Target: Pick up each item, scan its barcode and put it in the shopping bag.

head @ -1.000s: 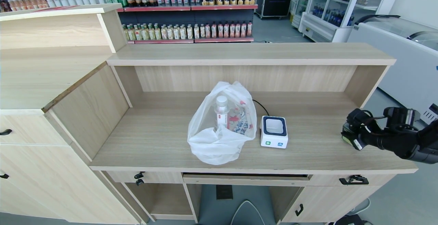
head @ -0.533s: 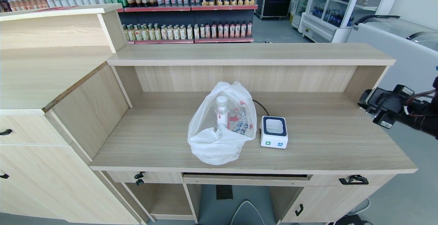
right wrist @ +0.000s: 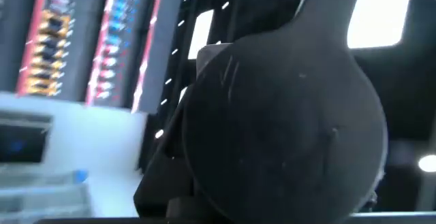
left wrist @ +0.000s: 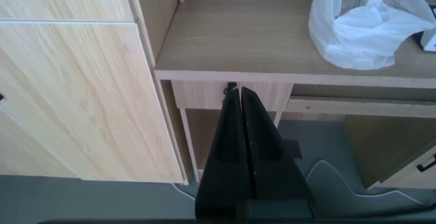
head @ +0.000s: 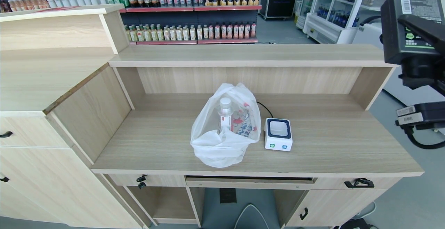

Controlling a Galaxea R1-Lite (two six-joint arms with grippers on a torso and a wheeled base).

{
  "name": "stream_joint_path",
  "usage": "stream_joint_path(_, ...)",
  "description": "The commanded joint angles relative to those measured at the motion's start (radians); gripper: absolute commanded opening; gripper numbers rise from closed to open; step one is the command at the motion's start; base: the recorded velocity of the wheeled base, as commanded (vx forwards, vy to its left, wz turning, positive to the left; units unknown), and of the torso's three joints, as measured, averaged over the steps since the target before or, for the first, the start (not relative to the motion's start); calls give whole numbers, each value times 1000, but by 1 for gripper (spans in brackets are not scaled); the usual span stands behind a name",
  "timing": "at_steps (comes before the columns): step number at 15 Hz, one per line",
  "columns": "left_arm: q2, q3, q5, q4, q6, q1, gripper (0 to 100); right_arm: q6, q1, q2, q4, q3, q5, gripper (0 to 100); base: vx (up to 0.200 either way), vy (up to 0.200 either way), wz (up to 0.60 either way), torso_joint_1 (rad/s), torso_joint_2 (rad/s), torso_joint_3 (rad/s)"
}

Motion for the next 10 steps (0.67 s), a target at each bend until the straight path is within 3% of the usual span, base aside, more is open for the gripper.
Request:
stream_joint_path(1, 0, 0, 1, 0, 0, 0, 0, -100, 139, -44, -12, 41, 32, 0, 0, 0, 0, 0, 0, 0)
stream_joint_path(4, 0, 0, 1, 0, 0, 0, 0, -264, 316, -66, 138, 75, 40, 0, 0, 0, 0, 0, 0, 0)
stream_joint_path(6, 0, 0, 1, 0, 0, 0, 0, -304, 412, -64, 236, 88, 26, 0, 0, 0, 0, 0, 0, 0)
stream_joint_path(10, 0, 0, 1, 0, 0, 0, 0, -391, 621, -69, 402, 119, -117, 0, 0, 0, 0, 0, 0, 0)
